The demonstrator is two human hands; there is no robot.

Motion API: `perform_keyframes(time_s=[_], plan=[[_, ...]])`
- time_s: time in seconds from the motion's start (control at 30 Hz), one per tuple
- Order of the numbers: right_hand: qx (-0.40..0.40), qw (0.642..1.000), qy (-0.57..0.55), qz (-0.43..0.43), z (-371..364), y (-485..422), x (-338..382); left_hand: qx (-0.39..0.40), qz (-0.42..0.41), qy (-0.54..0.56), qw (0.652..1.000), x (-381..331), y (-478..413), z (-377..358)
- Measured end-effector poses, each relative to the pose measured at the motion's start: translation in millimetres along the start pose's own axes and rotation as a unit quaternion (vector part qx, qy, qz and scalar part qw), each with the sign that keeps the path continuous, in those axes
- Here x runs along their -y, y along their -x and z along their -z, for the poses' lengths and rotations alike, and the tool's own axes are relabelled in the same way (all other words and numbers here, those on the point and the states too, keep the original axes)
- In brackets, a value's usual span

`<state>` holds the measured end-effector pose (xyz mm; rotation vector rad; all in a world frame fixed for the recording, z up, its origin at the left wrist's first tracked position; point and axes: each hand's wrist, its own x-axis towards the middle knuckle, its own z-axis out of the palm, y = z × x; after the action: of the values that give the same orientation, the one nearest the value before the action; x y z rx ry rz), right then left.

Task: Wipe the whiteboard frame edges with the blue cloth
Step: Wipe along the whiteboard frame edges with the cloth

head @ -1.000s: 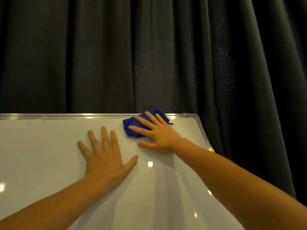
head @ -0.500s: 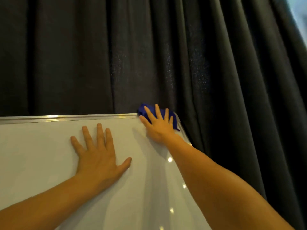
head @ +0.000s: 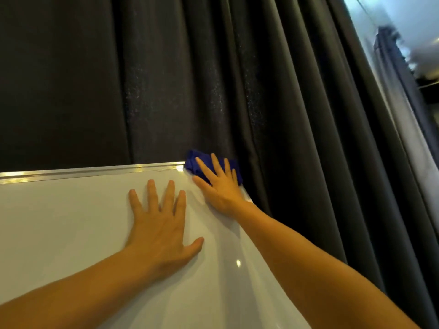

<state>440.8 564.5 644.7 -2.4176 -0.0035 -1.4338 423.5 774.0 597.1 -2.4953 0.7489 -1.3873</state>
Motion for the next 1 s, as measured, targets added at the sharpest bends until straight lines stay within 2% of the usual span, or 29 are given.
perform_keyframes(time_s=[0.03,0.17,0.3,0.47,0.6,0.73,0.87,0.97,1.0], plan=[[0.003,1.0,-0.009,-0.006,2.3,3.2,-7.7,-0.002,-0.02,-0.003,1.0,-5.3,-4.5,-2.7],[0.007,0.988,-0.059,-0.142,10.9,24.7,-24.5,-0.003,-0.026,-0.018,0.999,-23.0,-17.2,-6.0],[-0.004,0.981,0.026,-0.193,-3.1,98.7,-24.0,-0.003,-0.055,-0.013,0.998,-31.5,-23.7,-9.2],[-0.022,0.956,0.093,-0.279,-21.2,218.8,-23.8,-0.003,-0.184,-0.001,0.983,-66.3,-10.7,-24.4],[-0.015,0.938,0.069,-0.341,-19.3,277.1,-26.3,0.02,-0.249,-0.009,0.968,-109.8,7.7,-31.1],[-0.006,0.917,-0.029,-0.397,-16.2,304.5,-31.8,0.007,-0.304,-0.018,0.952,-138.2,31.4,-36.9],[-0.048,0.911,-0.102,-0.397,-12.9,312.8,-27.1,0.005,-0.322,-0.022,0.946,-145.5,40.3,-33.5],[-0.05,0.931,-0.04,-0.361,-19.9,348.1,-22.5,-0.016,-0.315,-0.024,0.949,-145.2,35.6,-33.1],[-0.051,0.924,-0.001,-0.38,-23.6,378.4,-21.4,0.002,-0.324,-0.017,0.946,-151.3,41.9,-33.5]])
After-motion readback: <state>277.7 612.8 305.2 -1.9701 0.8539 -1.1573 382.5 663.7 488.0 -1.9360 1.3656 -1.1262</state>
